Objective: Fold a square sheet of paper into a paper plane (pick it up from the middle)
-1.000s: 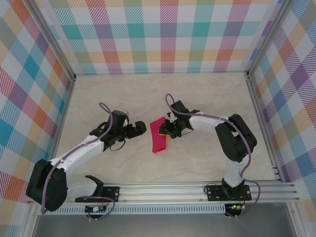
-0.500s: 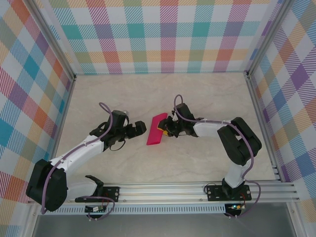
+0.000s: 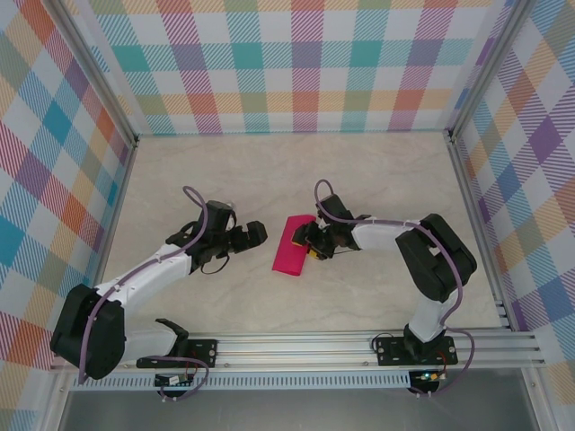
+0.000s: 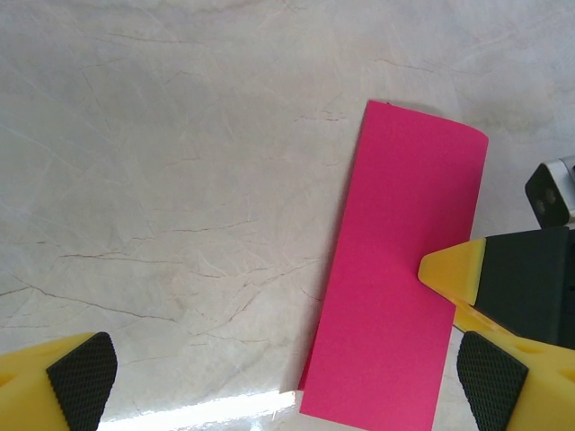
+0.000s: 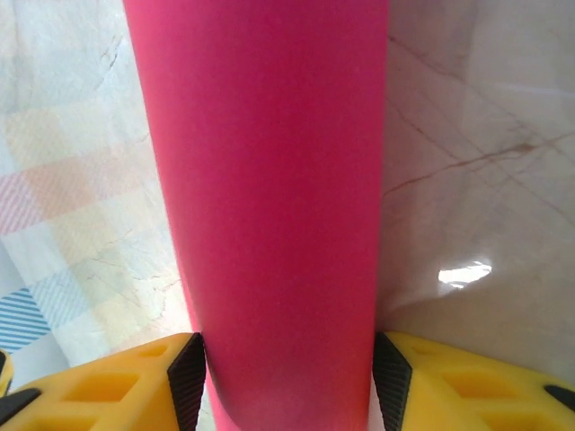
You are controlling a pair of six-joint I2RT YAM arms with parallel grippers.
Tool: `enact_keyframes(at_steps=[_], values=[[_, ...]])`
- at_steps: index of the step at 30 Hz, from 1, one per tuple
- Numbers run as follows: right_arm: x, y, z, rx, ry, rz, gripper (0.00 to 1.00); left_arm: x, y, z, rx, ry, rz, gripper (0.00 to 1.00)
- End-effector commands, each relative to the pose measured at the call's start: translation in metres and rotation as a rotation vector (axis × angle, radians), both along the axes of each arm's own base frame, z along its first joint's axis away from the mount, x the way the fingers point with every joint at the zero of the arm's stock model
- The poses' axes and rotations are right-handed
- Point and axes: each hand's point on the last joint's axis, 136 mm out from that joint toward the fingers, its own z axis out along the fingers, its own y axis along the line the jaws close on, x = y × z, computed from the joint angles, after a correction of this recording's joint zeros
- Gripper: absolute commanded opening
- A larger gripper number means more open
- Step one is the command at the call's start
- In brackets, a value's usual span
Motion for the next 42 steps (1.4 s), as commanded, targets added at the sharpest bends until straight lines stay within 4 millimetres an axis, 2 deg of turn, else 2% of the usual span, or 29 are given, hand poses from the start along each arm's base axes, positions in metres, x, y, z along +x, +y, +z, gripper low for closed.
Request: enact_keyframes(at_steps=[1, 8, 12, 20, 26, 30, 33, 35, 39, 42], values=[[-0.006, -0.014, 0.002, -0.097, -0.009, 0.032, 0.56, 0.001, -0.007, 0.001, -0.009, -0.005, -0.024, 1.00], [-0.006, -0.021, 0.009, -0.114, -0.018, 0.048, 0.58, 0.000, -0.007, 0.001, -0.008, -0.003, -0.035, 1.00], [-0.006, -0.028, 0.005, -0.136, 0.006, 0.008, 0.63, 0.000, -0.008, 0.001, -0.012, -0.005, -0.039, 1.00], [0.001, -0.026, -0.004, -0.120, 0.034, -0.066, 0.66, 0.002, -0.011, 0.000, -0.021, -0.005, -0.048, 0.99], [-0.001, -0.037, -0.009, -0.189, 0.059, -0.098, 0.67, 0.003, -0.012, -0.002, -0.015, -0.005, -0.052, 0.99], [-0.004, -0.039, -0.012, -0.215, 0.082, -0.105, 0.67, 0.005, -0.014, -0.002, -0.018, -0.005, -0.058, 0.99], [-0.002, -0.036, -0.008, -0.214, 0.073, -0.095, 0.60, 0.005, -0.014, -0.004, -0.013, -0.003, -0.061, 0.99], [-0.001, -0.032, -0.005, -0.211, 0.065, -0.077, 0.59, 0.006, -0.015, -0.004, -0.011, -0.002, -0.065, 0.99], [0.002, -0.025, 0.001, -0.216, 0.052, -0.039, 0.59, 0.008, -0.017, -0.006, -0.010, 0.000, -0.075, 0.98], [0.002, -0.027, -0.001, -0.266, 0.060, -0.017, 0.60, 0.008, -0.018, -0.007, -0.007, 0.004, -0.081, 0.98]])
